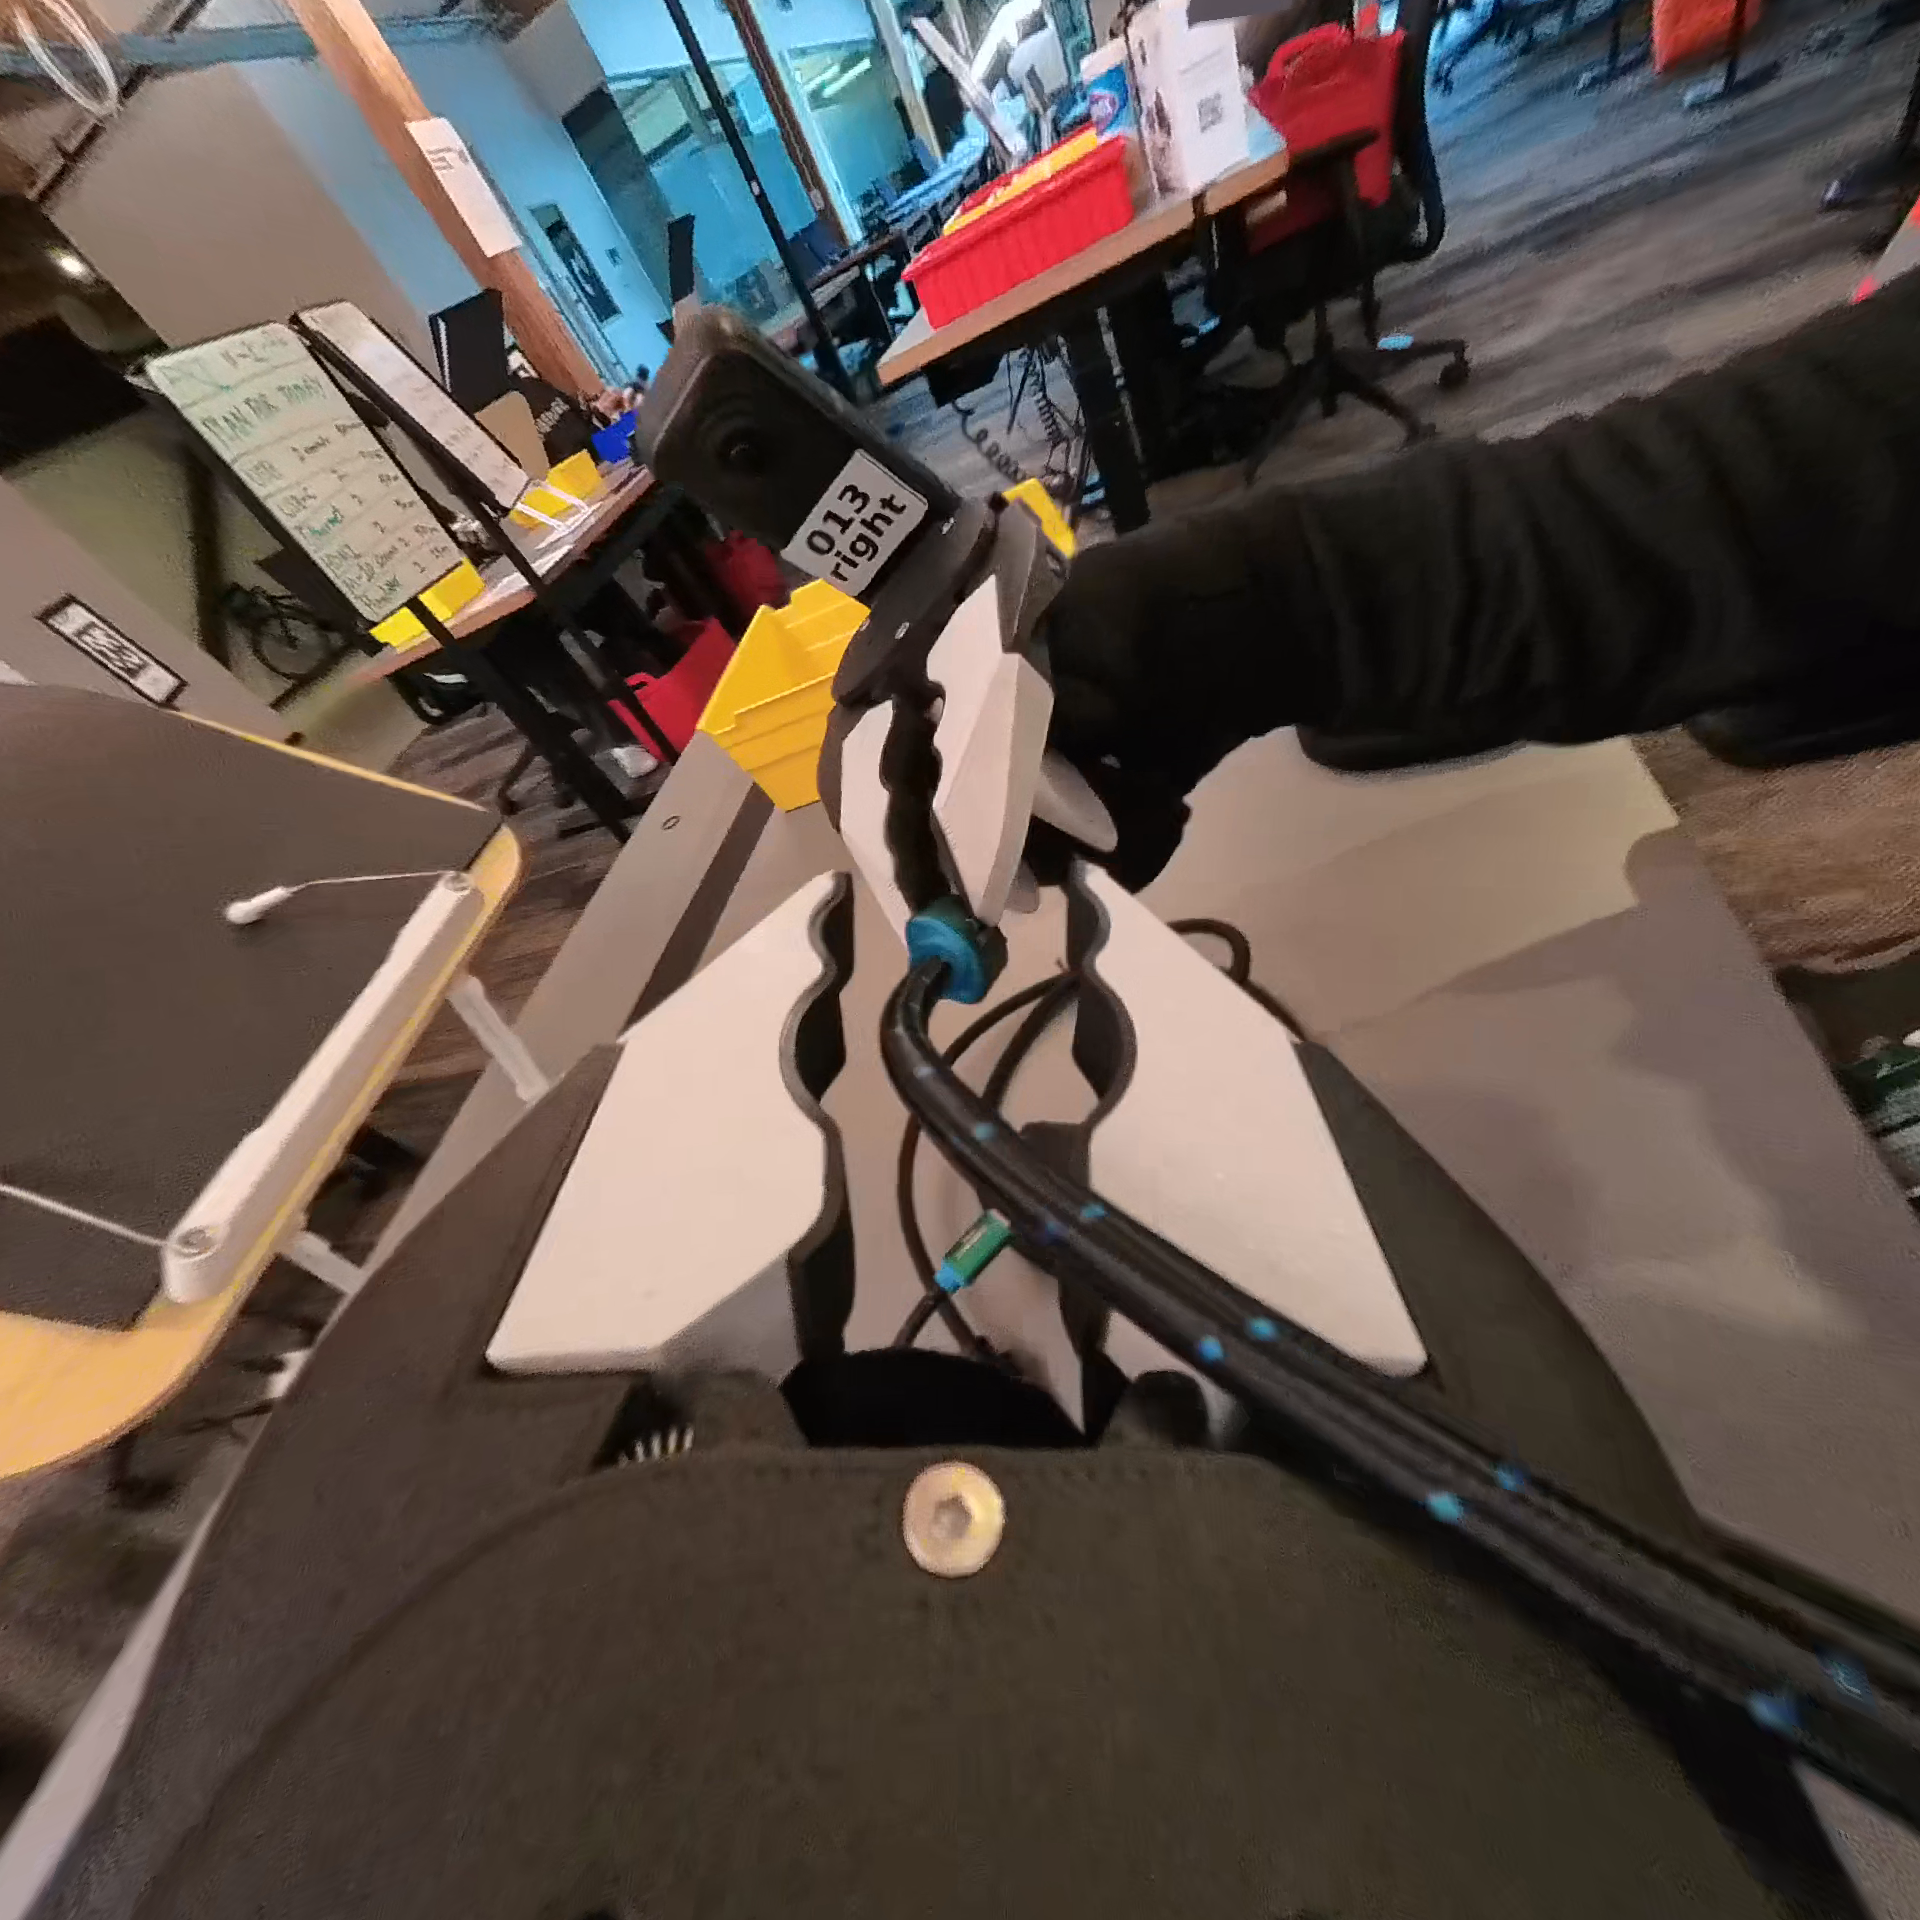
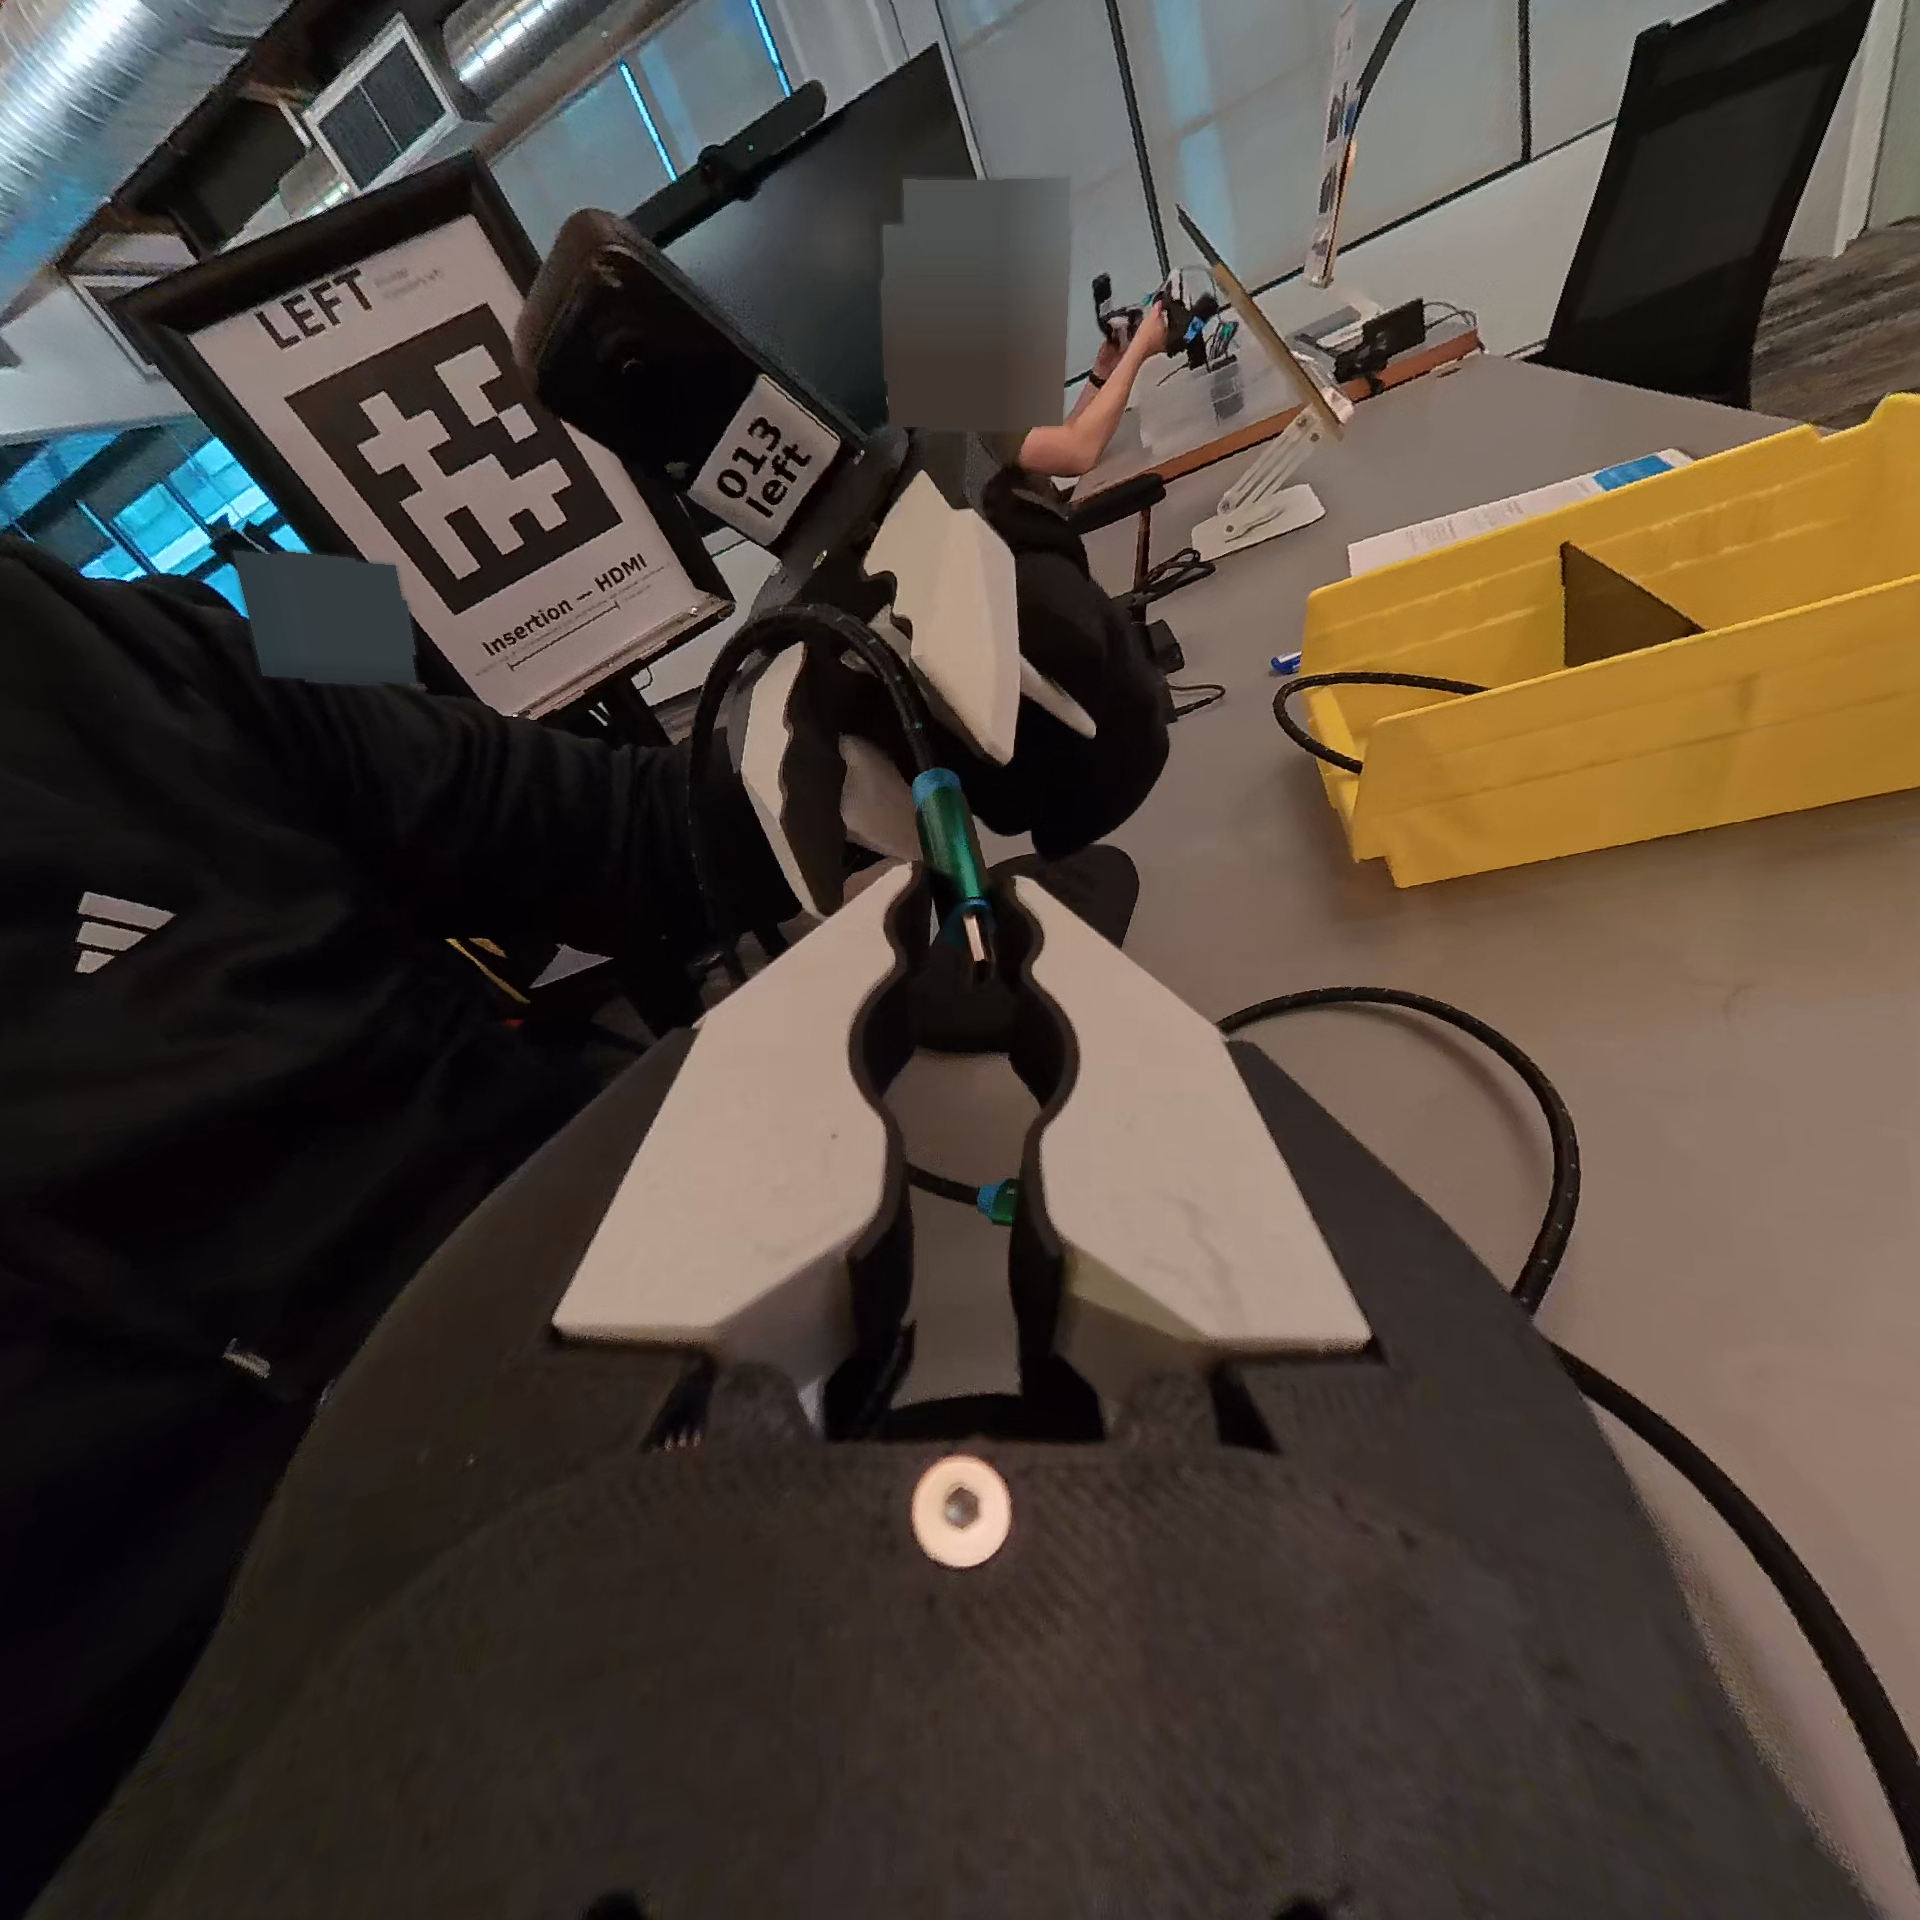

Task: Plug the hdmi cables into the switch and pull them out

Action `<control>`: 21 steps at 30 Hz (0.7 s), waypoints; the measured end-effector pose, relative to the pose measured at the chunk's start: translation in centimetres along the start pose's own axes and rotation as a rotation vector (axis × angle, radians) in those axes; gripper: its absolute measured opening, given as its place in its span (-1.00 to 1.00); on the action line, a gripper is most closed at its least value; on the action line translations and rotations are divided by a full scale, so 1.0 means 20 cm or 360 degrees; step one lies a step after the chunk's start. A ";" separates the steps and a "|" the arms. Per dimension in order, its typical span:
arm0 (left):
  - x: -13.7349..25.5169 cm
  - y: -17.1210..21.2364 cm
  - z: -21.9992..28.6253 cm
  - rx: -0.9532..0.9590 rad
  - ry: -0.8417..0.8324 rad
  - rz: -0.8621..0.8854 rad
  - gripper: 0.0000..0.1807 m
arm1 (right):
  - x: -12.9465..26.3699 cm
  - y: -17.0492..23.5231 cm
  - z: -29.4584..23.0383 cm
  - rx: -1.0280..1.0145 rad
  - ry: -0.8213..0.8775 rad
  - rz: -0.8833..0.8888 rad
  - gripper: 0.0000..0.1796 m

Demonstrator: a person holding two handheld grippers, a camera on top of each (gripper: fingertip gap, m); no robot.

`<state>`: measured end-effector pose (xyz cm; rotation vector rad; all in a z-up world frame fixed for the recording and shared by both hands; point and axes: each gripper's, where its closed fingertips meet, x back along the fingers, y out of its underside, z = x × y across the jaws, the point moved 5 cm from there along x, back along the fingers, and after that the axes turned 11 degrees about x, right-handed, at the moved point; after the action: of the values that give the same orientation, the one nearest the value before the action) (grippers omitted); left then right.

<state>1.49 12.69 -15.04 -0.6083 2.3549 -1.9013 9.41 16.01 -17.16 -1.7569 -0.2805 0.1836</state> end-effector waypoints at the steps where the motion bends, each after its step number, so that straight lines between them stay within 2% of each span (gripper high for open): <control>1: -0.01 0.00 0.00 -0.0052 -0.0019 -0.0026 -0.55 | 0.00 0.00 0.00 -0.0019 -0.0012 -0.0007 -0.89; 9: -0.03 0.00 0.08 -0.0442 -0.0077 -0.0165 -0.68 | 0.01 0.07 -0.03 -0.0208 -0.0158 -0.0070 -0.89; 15: -0.05 0.01 0.14 -0.0505 -0.0034 -0.0189 -0.79 | -0.01 0.10 -0.03 -0.0255 -0.0203 -0.0136 -0.88; 21: -0.05 0.01 0.14 -0.0531 -0.0040 -0.0215 -0.79 | 0.01 0.09 -0.03 -0.0253 -0.0212 -0.0128 -0.88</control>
<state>3.22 10.41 -16.21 -0.8281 2.7003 -1.5403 9.90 15.04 -18.85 -1.8898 -0.4726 0.2257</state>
